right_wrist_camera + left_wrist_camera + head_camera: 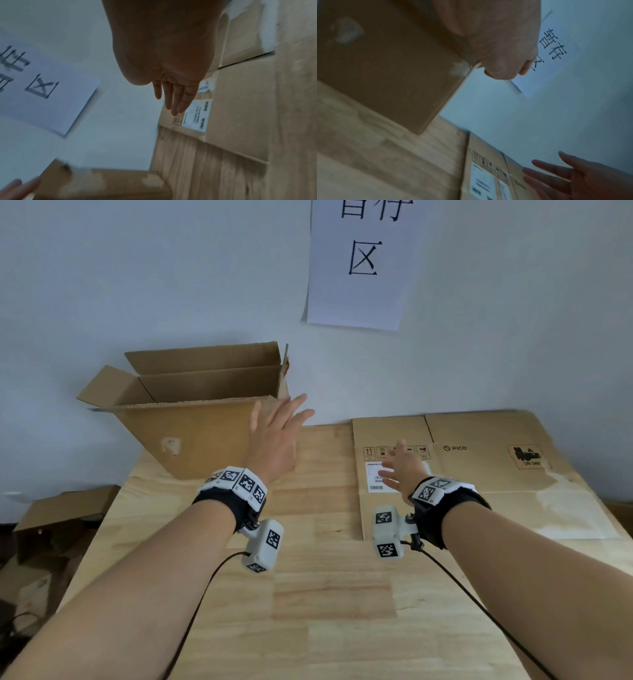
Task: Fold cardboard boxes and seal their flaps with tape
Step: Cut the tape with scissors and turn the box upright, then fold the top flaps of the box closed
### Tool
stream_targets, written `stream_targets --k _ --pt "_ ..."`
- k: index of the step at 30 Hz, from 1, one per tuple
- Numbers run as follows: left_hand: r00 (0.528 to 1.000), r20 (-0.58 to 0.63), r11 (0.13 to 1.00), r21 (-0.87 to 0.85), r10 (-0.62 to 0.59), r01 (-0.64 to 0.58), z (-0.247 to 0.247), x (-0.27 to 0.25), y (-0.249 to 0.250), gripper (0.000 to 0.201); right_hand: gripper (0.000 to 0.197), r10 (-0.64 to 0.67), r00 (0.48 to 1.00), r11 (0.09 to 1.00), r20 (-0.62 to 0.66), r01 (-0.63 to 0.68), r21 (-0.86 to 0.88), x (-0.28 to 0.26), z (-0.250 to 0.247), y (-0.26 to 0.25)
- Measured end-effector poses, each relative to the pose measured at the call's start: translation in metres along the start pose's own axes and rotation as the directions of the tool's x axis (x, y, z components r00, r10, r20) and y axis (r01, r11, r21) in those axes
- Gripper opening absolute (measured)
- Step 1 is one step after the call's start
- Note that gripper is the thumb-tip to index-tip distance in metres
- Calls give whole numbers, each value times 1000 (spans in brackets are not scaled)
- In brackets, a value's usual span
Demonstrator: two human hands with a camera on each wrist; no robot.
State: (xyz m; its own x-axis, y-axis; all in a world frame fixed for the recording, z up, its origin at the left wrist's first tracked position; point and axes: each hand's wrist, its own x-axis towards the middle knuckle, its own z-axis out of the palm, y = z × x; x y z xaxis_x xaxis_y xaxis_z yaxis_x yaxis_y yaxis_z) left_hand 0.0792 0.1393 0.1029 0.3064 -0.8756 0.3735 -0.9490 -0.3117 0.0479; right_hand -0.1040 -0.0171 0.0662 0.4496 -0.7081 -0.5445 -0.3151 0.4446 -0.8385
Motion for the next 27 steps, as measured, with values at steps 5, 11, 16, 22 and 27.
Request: stream_targets --k 5,11,16,22,27 --pt "983 165 992 -85 -81 96 29 8 62 70 55 55 993 995 -105 -46 92 -7 -77 17" --pt "895 296 886 -226 -334 405 70 16 130 64 56 147 956 978 -254 -101 183 -14 -173 32" --pt "746 471 711 -298 -471 637 118 8 165 42 55 207 908 967 -365 -133 218 -13 -237 55" --pt "393 666 415 -136 -634 900 169 -12 170 40 55 247 881 962 -404 -173 211 3 -276 72" --pt "235 757 300 -54 -609 952 179 -8 167 28 54 267 876 961 -402 -213 175 21 -277 77"
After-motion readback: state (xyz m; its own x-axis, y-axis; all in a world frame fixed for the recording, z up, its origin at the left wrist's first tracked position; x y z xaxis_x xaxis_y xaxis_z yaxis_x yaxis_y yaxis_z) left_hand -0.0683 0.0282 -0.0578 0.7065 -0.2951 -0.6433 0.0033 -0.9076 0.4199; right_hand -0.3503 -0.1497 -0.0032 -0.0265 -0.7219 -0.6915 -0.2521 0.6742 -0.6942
